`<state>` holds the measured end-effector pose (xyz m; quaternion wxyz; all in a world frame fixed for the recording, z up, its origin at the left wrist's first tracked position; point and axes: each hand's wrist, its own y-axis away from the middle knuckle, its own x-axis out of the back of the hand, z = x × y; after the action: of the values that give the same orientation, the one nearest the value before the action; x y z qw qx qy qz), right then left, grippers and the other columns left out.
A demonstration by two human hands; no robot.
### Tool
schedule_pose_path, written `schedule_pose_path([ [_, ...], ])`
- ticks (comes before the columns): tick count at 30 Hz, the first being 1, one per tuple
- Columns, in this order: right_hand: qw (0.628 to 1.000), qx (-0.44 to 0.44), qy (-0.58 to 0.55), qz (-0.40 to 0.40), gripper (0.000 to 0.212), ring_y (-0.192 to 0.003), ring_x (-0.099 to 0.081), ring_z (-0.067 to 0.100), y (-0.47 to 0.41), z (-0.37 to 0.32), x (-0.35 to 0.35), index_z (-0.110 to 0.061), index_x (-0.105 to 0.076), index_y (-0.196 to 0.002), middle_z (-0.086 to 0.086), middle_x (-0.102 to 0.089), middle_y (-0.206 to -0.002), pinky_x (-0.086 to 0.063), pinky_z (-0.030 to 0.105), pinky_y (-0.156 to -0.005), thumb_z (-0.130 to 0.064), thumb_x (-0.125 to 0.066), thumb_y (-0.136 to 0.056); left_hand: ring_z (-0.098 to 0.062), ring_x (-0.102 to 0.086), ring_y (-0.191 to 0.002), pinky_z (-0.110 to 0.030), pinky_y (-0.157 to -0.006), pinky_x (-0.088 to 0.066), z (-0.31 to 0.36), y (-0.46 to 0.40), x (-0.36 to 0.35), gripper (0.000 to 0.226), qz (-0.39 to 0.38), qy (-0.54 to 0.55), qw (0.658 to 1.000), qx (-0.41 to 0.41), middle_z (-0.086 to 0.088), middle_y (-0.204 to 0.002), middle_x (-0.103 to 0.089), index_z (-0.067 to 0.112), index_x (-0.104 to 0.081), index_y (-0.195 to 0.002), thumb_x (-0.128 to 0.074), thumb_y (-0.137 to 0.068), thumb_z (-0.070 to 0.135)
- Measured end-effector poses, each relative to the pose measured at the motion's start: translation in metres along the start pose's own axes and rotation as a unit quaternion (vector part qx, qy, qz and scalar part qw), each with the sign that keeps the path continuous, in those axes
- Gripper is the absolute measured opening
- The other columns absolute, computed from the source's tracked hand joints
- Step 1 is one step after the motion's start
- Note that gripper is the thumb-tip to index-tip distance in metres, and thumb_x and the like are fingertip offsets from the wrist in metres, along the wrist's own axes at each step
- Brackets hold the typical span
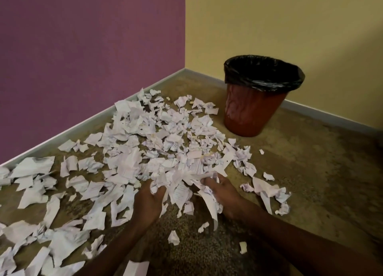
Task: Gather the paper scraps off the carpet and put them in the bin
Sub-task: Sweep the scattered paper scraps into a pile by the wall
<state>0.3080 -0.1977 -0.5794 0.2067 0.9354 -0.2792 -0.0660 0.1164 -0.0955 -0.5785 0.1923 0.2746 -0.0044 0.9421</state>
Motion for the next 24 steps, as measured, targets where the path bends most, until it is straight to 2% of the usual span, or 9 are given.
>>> schedule_pose_path([
  [2, 0.999, -0.019, -0.032, 0.014, 0.031, -0.087, -0.071, 0.031, -0.003, -0.016, 0.003, -0.016, -0.071, -0.104, 0.013, -0.074, -0.096, -0.059, 0.046, -0.075, -0.029, -0.071, -0.076, -0.027, -0.06, -0.109, -0.03, -0.09, -0.045, 0.021, -0.007, 0.001, 0.018, -0.003, 0.07, 0.997, 0.042, -0.002, -0.11, -0.065, 0.016, -0.062, -0.112, -0.057, -0.097, 0.024],
  [4, 0.996, -0.008, -0.087, 0.013, 0.026, -0.09, -0.069, 0.036, -0.005, -0.036, 0.01, -0.014, -0.07, -0.108, 0.019, -0.073, -0.099, -0.056, 0.051, -0.085, -0.022, -0.068, -0.083, -0.021, -0.063, -0.089, -0.024, -0.073, -0.052, 0.047, -0.016, 0.001, 0.006, -0.012, 0.151, 0.986, 0.069, 0.002, -0.094, -0.065, 0.022, -0.061, -0.097, -0.056, -0.097, 0.025],
  [6, 0.993, 0.005, -0.117, 0.021, 0.025, -0.08, -0.067, 0.034, -0.008, -0.061, 0.018, -0.011, -0.069, -0.109, 0.024, -0.071, -0.097, -0.054, 0.045, -0.075, -0.021, -0.066, -0.086, -0.019, -0.063, -0.076, -0.022, -0.057, -0.054, 0.075, -0.028, 0.0, 0.008, -0.025, 0.208, 0.973, 0.095, -0.003, -0.086, -0.068, 0.023, -0.063, -0.092, -0.057, -0.097, 0.026],
  [10, 0.983, 0.068, -0.158, 0.063, 0.021, -0.049, -0.063, 0.017, -0.018, -0.121, 0.035, -0.005, -0.064, -0.107, 0.013, -0.071, -0.069, -0.048, 0.025, -0.043, -0.02, -0.059, -0.093, -0.022, -0.066, -0.098, -0.045, -0.088, -0.056, 0.122, -0.067, -0.01, 0.031, -0.04, 0.275, 0.957, 0.079, 0.0, -0.111, -0.068, 0.023, -0.062, -0.117, -0.062, -0.089, 0.036],
  [13, 0.973, 0.12, -0.191, 0.049, 0.022, -0.05, -0.059, 0.015, -0.027, -0.165, 0.047, -0.004, -0.06, -0.109, 0.014, -0.068, -0.075, -0.045, 0.027, -0.042, -0.02, -0.056, -0.095, -0.021, -0.062, -0.099, -0.038, -0.076, -0.059, 0.162, -0.09, -0.02, 0.048, -0.064, 0.297, 0.951, 0.059, -0.002, -0.126, -0.058, 0.022, -0.051, -0.134, -0.062, -0.089, 0.035],
  [15, 0.964, 0.138, -0.222, 0.043, 0.023, -0.049, -0.059, 0.016, -0.037, -0.19, 0.056, -0.004, -0.057, -0.11, 0.013, -0.067, -0.072, -0.044, 0.029, -0.045, -0.021, -0.057, -0.095, -0.023, -0.06, -0.085, -0.027, -0.052, -0.052, 0.19, -0.104, -0.028, 0.037, -0.091, 0.317, 0.943, 0.044, -0.01, -0.116, -0.06, 0.018, -0.054, -0.127, -0.06, -0.091, 0.027],
  [17, 0.956, 0.156, -0.246, 0.042, 0.023, -0.048, -0.058, 0.017, -0.047, -0.216, 0.063, -0.007, -0.056, -0.111, 0.011, -0.067, -0.066, -0.043, 0.029, -0.05, -0.023, -0.057, -0.095, -0.022, -0.056, -0.071, -0.022, -0.043, -0.043, 0.22, -0.114, -0.035, 0.012, -0.103, 0.331, 0.938, 0.027, -0.013, -0.099, -0.06, 0.019, -0.058, -0.105, -0.058, -0.093, 0.021],
  [21, 0.954, 0.205, -0.199, 0.093, 0.02, -0.043, -0.056, 0.011, -0.067, -0.258, 0.079, -0.009, -0.059, -0.101, 0.005, -0.068, -0.064, -0.04, 0.018, -0.044, -0.026, -0.05, -0.096, -0.019, -0.047, -0.05, -0.021, -0.041, -0.038, 0.274, -0.139, -0.052, 0.004, -0.13, 0.372, 0.919, 0.023, -0.01, -0.079, -0.055, 0.013, -0.057, -0.093, -0.056, -0.096, 0.015],
  [24, 0.944, 0.228, -0.226, 0.08, 0.022, -0.047, -0.057, 0.011, -0.09, -0.279, 0.099, -0.01, -0.055, -0.093, 0.004, -0.06, -0.064, -0.046, 0.02, -0.044, -0.031, -0.049, -0.097, -0.021, -0.049, -0.049, -0.023, -0.048, -0.038, 0.307, -0.168, -0.075, 0.012, -0.147, 0.401, 0.903, 0.035, -0.012, -0.08, -0.057, 0.007, -0.058, -0.093, -0.059, -0.094, 0.019],
])
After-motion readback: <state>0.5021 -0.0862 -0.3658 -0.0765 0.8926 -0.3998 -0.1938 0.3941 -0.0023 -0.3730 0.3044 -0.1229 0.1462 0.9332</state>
